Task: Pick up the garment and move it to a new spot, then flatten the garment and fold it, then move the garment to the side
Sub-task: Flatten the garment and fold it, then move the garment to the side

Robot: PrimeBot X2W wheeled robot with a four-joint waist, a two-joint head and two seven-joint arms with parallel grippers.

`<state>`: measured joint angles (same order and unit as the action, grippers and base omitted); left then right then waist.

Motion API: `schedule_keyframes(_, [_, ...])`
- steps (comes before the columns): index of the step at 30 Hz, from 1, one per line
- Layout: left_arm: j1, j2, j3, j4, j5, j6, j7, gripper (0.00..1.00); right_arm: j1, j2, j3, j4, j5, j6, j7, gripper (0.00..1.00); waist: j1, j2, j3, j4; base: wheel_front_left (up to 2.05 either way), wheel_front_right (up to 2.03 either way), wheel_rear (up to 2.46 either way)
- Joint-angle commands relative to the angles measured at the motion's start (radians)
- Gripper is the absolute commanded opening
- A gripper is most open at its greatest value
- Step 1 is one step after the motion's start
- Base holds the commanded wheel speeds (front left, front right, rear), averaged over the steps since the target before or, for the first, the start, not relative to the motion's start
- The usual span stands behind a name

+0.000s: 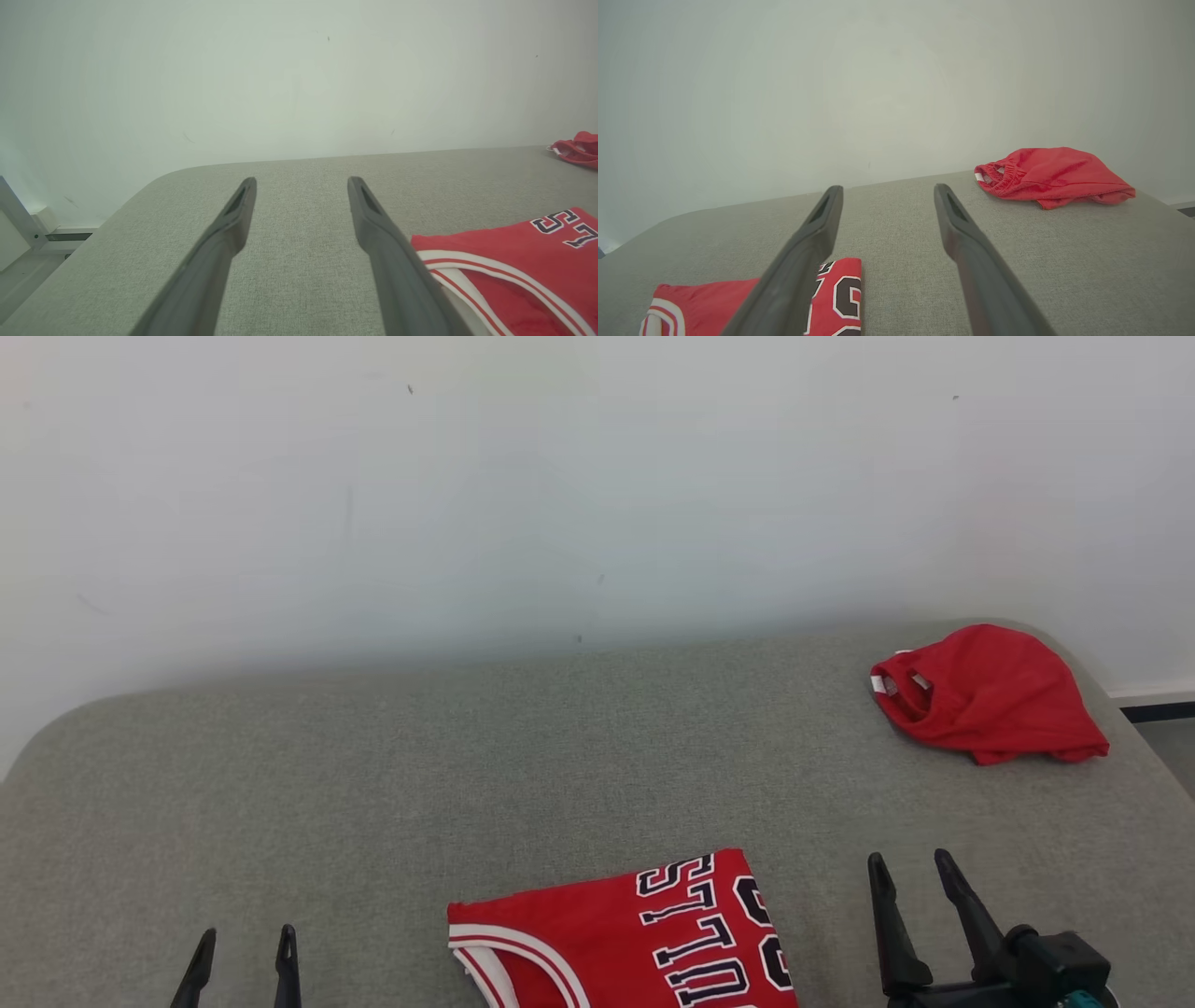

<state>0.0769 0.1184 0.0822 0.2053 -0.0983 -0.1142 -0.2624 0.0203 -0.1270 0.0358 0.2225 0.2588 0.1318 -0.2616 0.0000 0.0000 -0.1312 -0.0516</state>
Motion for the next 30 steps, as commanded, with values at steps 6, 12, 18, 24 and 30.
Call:
schedule_keyframes(6, [0.018,0.003,0.009,-0.005,0.001,-0.002,-0.003,1.00,-0.015,0.015,0.008,0.037,-0.043,-0.003,-0.004,1.00,0.0000,0.0000,0.004,0.017,0.00,0.00,0.00])
schedule_keyframes(12, [0.024,0.006,0.008,0.003,0.008,-0.003,-0.003,1.00,-0.022,0.017,0.011,0.050,-0.052,-0.003,-0.004,1.00,0.0000,0.0000,0.007,0.026,0.00,0.00,0.00])
schedule_keyframes(18, [0.025,0.015,0.002,0.008,0.002,-0.006,-0.003,1.00,-0.033,0.014,0.018,0.075,-0.050,-0.003,-0.004,1.00,0.0000,0.0000,0.009,0.032,0.00,0.00,0.00])
schedule_keyframes(24, [0.029,0.020,0.001,0.004,-0.011,-0.007,-0.003,1.00,-0.036,0.015,0.020,0.090,-0.049,-0.003,-0.004,1.00,0.0000,0.0000,0.007,0.037,0.00,0.00,0.00])
schedule_keyframes(30, [0.031,0.023,0.003,0.007,-0.016,-0.006,-0.003,1.00,-0.035,0.014,0.019,0.096,-0.048,-0.003,-0.004,1.00,0.0000,0.0000,0.005,0.042,0.00,0.00,0.00])
